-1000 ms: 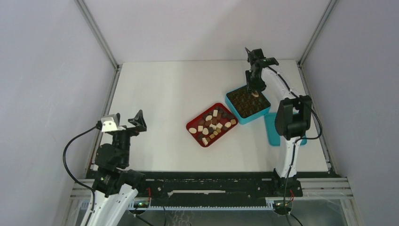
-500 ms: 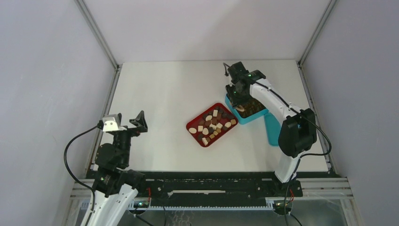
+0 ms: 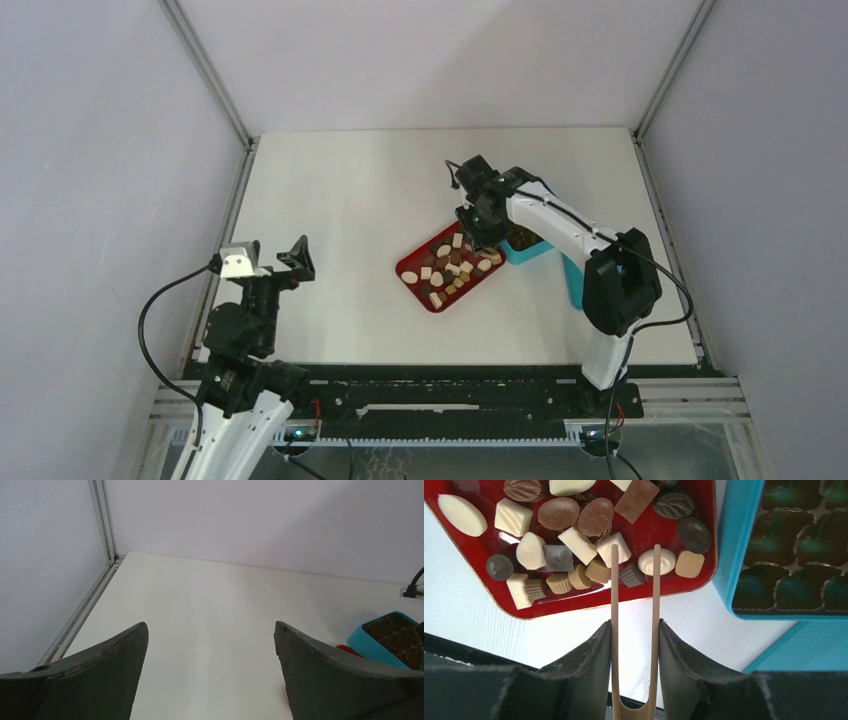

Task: Pack the chocolate
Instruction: Pick up the fake chocolate from the plate.

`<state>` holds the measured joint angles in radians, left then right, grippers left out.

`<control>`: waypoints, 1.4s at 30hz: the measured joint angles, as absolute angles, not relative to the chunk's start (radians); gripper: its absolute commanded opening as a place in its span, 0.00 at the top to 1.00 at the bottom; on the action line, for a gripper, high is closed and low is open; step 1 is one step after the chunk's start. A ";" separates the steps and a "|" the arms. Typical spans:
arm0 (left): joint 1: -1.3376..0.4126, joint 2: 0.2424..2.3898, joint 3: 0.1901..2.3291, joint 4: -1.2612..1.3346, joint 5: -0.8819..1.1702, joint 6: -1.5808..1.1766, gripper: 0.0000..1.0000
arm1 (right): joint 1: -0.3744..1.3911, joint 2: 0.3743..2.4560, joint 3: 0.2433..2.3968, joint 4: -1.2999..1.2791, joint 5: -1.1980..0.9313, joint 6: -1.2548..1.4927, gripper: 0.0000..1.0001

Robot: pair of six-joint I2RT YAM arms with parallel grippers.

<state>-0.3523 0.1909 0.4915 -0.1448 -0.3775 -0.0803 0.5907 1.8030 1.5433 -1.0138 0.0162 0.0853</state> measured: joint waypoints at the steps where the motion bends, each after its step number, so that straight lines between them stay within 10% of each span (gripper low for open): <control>1: -0.352 0.191 0.492 -0.145 -0.377 -0.080 0.00 | 0.595 1.811 1.543 -1.012 0.017 0.090 0.57; 42: -0.351 0.203 0.492 -0.146 -0.358 -0.082 0.00 | 0.634 2.046 1.623 -1.015 0.156 0.167 0.60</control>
